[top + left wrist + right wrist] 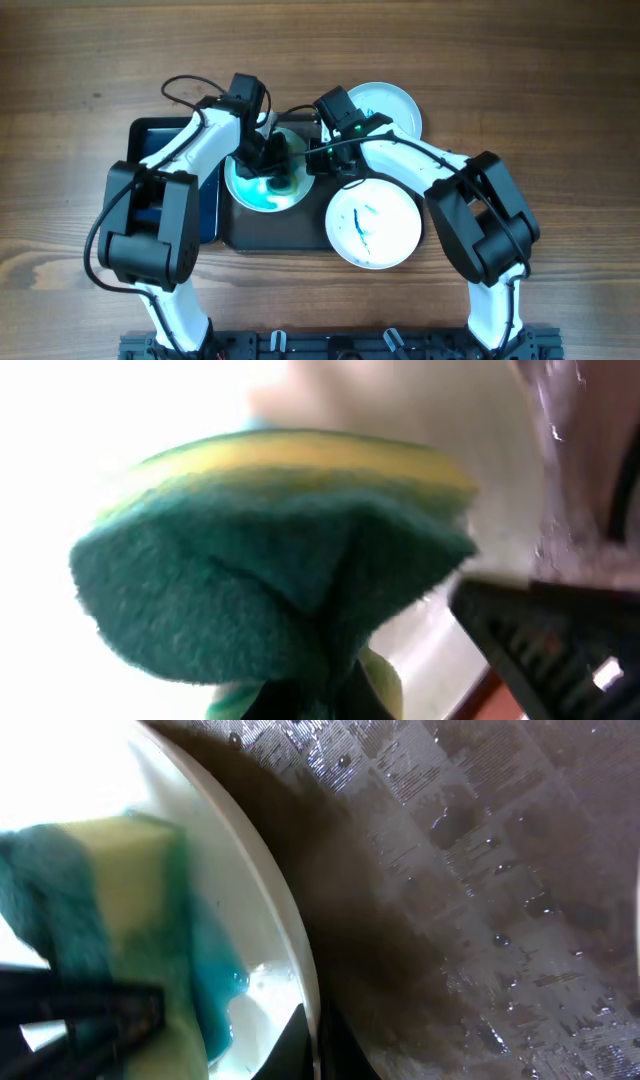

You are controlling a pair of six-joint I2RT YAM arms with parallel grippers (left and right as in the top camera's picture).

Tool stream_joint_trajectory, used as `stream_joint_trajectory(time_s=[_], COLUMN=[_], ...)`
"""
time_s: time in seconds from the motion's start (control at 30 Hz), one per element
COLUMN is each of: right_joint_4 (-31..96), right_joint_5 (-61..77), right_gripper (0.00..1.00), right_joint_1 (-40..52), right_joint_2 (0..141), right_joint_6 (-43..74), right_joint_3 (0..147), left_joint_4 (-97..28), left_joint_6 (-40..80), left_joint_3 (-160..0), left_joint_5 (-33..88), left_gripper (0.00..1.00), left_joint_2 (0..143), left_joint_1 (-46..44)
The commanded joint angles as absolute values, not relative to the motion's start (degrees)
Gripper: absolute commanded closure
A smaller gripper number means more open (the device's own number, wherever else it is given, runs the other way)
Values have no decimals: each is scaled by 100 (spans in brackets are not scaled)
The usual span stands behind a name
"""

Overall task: Clean dirty plates on tray and stack at the side
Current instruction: 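Scrub the left white plate with the sponge held in the left gripper, then lift the scrubbed plate with the right gripper and carry it right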

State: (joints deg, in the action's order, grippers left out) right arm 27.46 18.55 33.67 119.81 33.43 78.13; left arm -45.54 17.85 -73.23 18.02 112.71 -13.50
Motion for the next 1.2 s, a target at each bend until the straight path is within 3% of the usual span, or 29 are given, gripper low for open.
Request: stream_joint_trajectory(time_s=[0.0,0.3,0.5,0.8,0.93,0.97,1.17], right_joint_4=[2783,2816,3253,4687,5376,5610,5774], right_joint_5=[1811,1704,1271,-1608,-3304,-4257,-6125], right_gripper=[96,96,96,95,96,96,96], right_joint_1=[3347,3347,3382,4178,4731,5109,5822], right_joint_2=[12057,12055,11852,11010,10919,10912,10910], right_joint_6=[3363,3454,3234,2847,2849,2849,2842], right_joint_3=[7732,7734,7929,8506,8927,9037,9039], left_joint_4=[-4401,-6508,-7428,-7511,-7498,-7430,-7393], left_joint_6=[2893,2895,2036,2154,2182,2185,2182], left_joint_3=[-7314,-8864,-9944,-9933,-9933,-9933,-9933], left_joint_5=[-357,-679,242,281,296,298,296], left_gripper=[96,96,96,96,96,96,96], left_joint_2=[11362,11115,10742,10678,10678,10678,10678], left_joint_1=[-1247,-1214,-580,943,1050,1037,1039])
